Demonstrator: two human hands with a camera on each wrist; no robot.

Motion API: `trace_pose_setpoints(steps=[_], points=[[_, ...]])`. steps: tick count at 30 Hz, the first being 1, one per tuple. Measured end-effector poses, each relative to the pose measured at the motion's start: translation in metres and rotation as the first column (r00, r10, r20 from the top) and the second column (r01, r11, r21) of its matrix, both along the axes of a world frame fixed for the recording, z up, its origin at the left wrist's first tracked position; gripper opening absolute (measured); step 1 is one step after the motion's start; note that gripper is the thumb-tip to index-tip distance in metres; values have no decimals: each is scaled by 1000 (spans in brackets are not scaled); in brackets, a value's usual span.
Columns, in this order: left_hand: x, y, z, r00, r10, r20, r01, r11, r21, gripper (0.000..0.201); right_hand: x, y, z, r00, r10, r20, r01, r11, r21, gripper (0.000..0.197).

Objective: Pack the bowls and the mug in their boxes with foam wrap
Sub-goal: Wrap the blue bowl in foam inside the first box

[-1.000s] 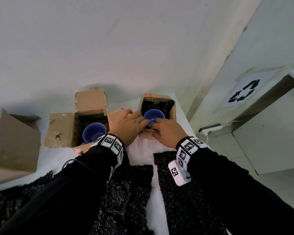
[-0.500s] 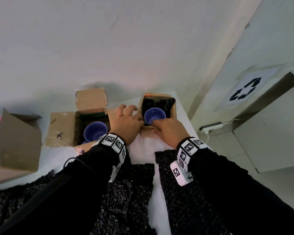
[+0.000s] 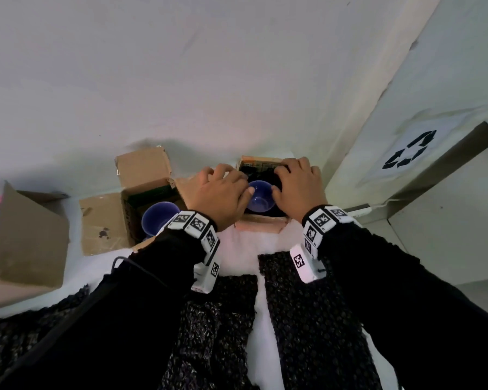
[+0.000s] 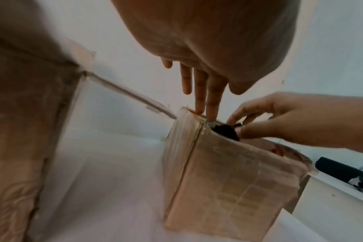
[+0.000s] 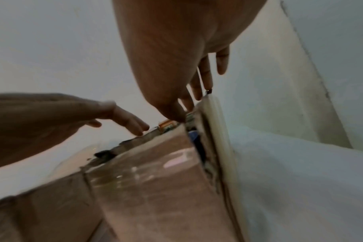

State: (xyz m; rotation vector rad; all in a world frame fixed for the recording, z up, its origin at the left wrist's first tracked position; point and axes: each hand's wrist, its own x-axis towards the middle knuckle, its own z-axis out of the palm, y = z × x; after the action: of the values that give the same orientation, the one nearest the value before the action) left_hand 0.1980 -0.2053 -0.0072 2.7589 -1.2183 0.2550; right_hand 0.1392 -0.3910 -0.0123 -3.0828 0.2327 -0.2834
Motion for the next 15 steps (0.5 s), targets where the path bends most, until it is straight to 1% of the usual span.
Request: trace_pose_setpoints(steps=[2, 5, 7, 9, 11, 13, 15], points=[[7, -9, -4, 1000, 16, -14, -16, 999, 31, 47, 5, -5, -3, 998, -28, -48, 25, 997, -67, 34], [13, -19, -15, 999, 33, -37, -26, 984, 175, 56, 3, -6, -11, 998, -13, -56, 3, 986, -169, 26], [14, -22, -19, 999, 49, -22, -43, 978, 204, 56, 1, -6, -15, 999, -14, -52, 3, 980, -198, 23], [14, -23, -20, 998, 63, 1, -62, 976, 210, 54, 2, -6, -18, 998, 0, -60, -11, 984, -176, 23], [14, -24, -20, 997, 83, 1, -81, 972, 219, 55, 6, -6, -19, 995, 13, -103, -25, 992, -121, 28], [13, -25, -19, 995, 96, -17, -90, 972, 216, 53, 9, -7, -18, 990, 18, -141, -32, 995, -97, 31], [13, -26, -19, 994, 101, -47, -88, 971, 224, 48, 11, -8, -19, 983, 29, -180, -46, 995, -89, 29]])
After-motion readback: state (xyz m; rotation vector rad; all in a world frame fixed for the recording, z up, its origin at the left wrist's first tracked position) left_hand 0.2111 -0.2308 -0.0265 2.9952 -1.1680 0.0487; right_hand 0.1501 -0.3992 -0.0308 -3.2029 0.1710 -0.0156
